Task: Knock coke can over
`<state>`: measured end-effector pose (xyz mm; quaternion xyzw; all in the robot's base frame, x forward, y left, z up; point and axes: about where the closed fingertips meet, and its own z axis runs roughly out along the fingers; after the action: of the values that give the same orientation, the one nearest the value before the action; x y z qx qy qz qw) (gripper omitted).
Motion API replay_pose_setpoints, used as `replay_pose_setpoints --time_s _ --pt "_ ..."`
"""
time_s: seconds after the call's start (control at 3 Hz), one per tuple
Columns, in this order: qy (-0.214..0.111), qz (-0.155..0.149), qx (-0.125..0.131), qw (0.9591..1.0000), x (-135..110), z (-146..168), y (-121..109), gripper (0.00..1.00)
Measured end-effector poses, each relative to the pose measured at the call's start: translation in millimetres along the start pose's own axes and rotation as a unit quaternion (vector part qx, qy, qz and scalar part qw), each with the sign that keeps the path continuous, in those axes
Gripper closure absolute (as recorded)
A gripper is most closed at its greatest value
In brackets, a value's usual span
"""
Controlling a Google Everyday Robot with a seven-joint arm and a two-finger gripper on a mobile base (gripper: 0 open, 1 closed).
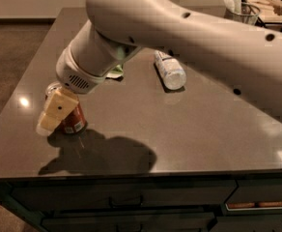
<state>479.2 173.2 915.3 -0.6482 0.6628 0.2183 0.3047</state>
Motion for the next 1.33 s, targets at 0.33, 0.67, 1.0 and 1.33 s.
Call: replay_pose_setpoints --time_s 0.33,0.67,1.0,1.33 --pt "0.002 0.005 -0.006 1.0 -1.5 14.4 -3.3 0.18" --pt "0.0 0.007 -0.011 0.9999 -2.2 19.6 -5.8 0.41" --pt "0.0 0.004 -0.016 0.9999 -5.6 15.3 -9.1 0.64" --pt "0.021 -0.004 -0.018 0.9996 -10.7 -0.2 -18.2 0.88"
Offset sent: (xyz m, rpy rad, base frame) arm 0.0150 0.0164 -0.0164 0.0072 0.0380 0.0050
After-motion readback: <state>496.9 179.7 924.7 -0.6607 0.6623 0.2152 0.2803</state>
